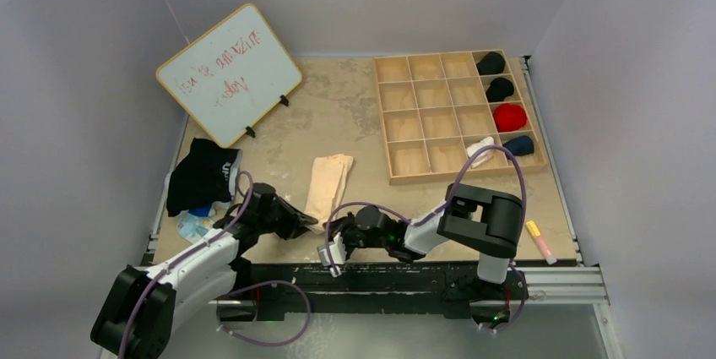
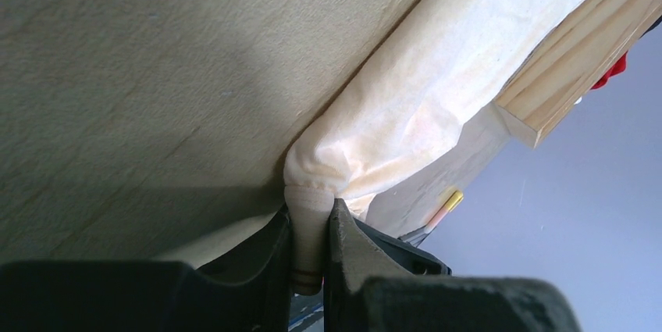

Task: Roll the underwear
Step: Roll the underwear to the center of the board.

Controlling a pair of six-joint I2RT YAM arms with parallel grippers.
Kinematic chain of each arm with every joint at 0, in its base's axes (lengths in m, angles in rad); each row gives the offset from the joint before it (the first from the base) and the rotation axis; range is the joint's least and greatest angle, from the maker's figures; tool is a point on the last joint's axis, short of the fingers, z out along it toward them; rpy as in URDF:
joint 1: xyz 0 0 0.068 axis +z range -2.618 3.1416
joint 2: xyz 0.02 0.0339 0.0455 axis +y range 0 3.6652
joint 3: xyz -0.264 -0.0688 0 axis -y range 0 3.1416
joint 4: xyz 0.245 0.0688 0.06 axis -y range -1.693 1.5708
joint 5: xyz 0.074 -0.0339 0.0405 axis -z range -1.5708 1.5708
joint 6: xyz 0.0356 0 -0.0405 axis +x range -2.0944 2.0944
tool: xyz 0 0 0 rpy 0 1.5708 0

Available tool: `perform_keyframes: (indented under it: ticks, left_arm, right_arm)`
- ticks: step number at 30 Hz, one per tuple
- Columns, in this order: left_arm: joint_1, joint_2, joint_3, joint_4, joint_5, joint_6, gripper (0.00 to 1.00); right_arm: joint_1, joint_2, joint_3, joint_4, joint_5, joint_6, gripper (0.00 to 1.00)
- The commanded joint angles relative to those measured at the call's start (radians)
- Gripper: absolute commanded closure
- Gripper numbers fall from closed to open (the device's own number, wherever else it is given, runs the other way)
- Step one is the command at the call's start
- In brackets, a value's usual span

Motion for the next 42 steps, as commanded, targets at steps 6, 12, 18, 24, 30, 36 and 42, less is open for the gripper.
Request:
perform_keyframes:
  ticks: [6, 12, 18, 24, 30, 36, 42]
  left_arm:
    - [0.008, -0.121, 0.028, -0.163, -0.077, 0.019, 0.66]
    - [0.008, -0.177, 0.093, -0.25, -0.126, 0.076, 0.48]
    - [0.008, -0.216, 0.166, -0.325, -0.178, 0.139, 0.42]
    - [0.008, -0.21, 0.225, -0.371, -0.203, 0.209, 0.41]
    - [0.008, -0.215, 0.253, -0.371, -0.199, 0.264, 0.39]
    - [0.008, -0.2, 0.231, -0.321, -0.118, 0.305, 0.39]
    - [0.007, -0.182, 0.182, -0.253, 0.001, 0.353, 0.38]
  right_arm:
    - [-0.032, -0.09, 0.005, -0.03, -0.159, 0.336, 1.0]
    - [-0.138, -0.114, -0.001, -0.009, -0.405, 0.591, 1.0]
    - [-0.228, -0.082, -0.014, 0.104, -0.575, 0.866, 1.0]
    - [-0.317, -0.018, -0.006, 0.176, -0.7, 1.192, 1.0]
    - [-0.382, 0.028, 0.015, 0.139, -0.742, 1.435, 1.0]
    - [-0.416, 0.037, 0.08, -0.134, -0.727, 1.516, 1.0]
    - [-0.449, 0.093, 0.161, -0.435, -0.729, 1.515, 1.0]
